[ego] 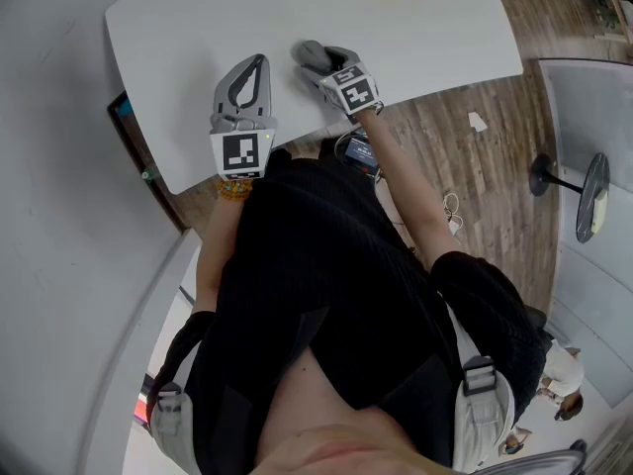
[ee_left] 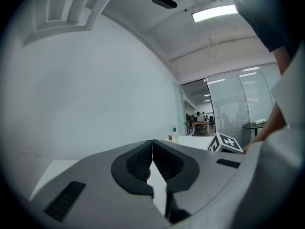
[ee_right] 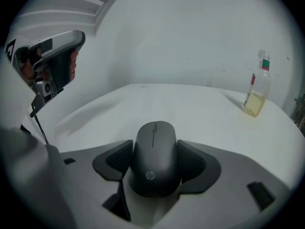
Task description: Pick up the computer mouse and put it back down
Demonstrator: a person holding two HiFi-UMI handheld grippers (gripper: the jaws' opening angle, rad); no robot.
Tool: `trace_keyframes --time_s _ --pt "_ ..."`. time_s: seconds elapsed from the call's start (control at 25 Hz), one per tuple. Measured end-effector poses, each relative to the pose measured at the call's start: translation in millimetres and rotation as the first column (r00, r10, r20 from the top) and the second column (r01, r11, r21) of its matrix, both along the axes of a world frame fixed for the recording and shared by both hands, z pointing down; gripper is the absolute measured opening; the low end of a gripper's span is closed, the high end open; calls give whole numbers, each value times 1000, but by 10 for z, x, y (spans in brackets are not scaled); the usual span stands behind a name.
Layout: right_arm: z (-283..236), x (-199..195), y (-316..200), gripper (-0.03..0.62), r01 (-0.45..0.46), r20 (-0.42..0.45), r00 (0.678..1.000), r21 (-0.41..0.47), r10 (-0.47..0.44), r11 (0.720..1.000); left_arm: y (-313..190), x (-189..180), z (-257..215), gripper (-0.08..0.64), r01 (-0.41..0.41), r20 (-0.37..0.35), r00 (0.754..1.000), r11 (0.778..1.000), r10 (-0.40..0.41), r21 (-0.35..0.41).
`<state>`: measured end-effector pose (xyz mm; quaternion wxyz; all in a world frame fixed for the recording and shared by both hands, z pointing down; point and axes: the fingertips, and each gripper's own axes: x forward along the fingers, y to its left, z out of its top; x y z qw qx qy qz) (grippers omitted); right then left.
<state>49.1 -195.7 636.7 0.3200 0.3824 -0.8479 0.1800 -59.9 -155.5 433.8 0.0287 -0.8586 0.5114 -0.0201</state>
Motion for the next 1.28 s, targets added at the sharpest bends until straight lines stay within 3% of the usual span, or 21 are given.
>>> trace_keyframes --time_s 0.52,1.28 --pt "65 1 9 282 16 -48 999 -44 -18 999 -26 4 -8 14 -2 -4 1000 1000 2 1" --pt "95 -13 10 282 43 -40 998 -81 -47 996 -27 40 9 14 -12 2 1000 1000 12 -4"
